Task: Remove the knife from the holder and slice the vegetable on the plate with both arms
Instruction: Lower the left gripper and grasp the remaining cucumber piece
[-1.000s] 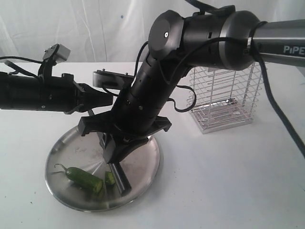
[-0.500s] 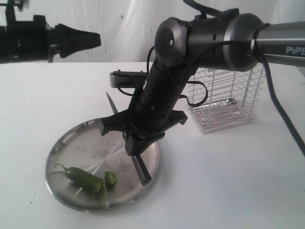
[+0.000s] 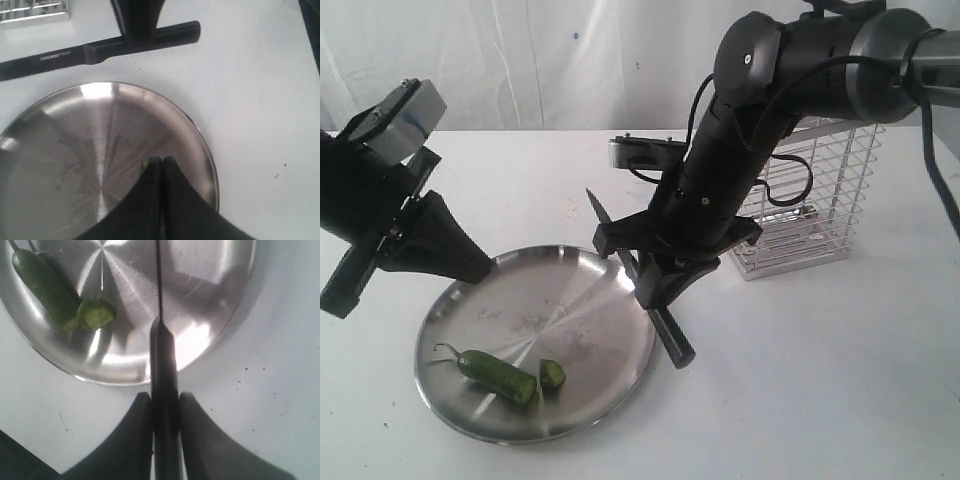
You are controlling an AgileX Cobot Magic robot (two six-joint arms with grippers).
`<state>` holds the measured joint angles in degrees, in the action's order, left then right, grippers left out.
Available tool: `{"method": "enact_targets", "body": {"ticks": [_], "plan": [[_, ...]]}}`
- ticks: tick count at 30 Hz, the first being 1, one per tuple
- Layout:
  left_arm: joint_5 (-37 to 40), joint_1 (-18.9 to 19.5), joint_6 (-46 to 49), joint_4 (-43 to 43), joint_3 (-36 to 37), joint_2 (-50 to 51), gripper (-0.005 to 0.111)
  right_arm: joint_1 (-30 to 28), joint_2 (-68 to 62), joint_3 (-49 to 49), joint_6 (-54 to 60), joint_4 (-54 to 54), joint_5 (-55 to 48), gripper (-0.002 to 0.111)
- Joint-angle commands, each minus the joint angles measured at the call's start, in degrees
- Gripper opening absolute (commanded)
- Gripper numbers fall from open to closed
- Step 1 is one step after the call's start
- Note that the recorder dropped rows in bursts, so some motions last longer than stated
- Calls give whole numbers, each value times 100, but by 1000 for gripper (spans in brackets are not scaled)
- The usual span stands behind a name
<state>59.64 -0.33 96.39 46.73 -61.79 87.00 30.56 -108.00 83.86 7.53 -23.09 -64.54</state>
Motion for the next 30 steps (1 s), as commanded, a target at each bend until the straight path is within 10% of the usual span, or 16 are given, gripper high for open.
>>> {"method": "enact_targets", "body": {"ticks": [1,5,14,30], "plan": [[241,-44,604,-152,11,42,25,-44,41,-6,505,-21,33,0],[358,-153,779,-214,11,409,58,-44,41,-6,833,-185,299,0],[-1209,-443,1943,-1298,11,1324,59,-538,41,-6,946,-592,-308,0],[-1600,-508,2450,-1425,11,2170,59,-538,41,-6,1267,-886,-414,0]]}}
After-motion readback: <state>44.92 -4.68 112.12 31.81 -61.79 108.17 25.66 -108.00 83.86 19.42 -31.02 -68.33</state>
